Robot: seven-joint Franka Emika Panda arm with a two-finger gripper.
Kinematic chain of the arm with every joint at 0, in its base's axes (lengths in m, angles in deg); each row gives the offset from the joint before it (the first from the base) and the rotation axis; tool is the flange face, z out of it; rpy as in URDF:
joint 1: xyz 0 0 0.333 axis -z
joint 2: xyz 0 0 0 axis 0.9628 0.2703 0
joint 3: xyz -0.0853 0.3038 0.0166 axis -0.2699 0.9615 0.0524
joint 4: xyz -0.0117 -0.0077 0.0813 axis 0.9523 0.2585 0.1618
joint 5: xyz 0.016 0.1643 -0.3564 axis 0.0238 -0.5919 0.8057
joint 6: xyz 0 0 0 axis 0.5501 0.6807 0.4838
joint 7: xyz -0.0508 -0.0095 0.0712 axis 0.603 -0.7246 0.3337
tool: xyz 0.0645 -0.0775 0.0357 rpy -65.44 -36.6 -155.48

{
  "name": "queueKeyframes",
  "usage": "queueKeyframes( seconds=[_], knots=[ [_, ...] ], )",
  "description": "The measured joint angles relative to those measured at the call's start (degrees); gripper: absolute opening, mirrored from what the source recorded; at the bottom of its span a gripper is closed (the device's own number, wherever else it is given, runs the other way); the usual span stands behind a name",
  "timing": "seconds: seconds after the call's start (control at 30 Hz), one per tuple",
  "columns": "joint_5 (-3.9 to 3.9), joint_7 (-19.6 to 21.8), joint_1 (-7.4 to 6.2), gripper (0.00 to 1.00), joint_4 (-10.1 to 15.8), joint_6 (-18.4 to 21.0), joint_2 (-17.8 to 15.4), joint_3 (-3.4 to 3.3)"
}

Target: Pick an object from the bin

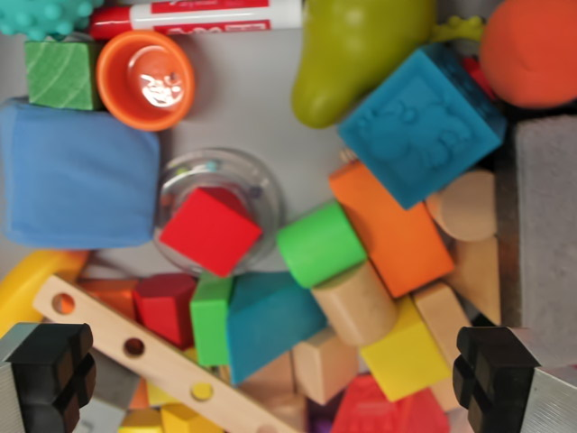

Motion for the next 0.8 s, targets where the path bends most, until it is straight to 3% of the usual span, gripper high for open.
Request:
queueKeyframes(
  seconds=[0.8],
  knots=[
    [0.42,-0.04,-6.16,1.00,-5.87,-4.09,9.39,1.14]
  ],
)
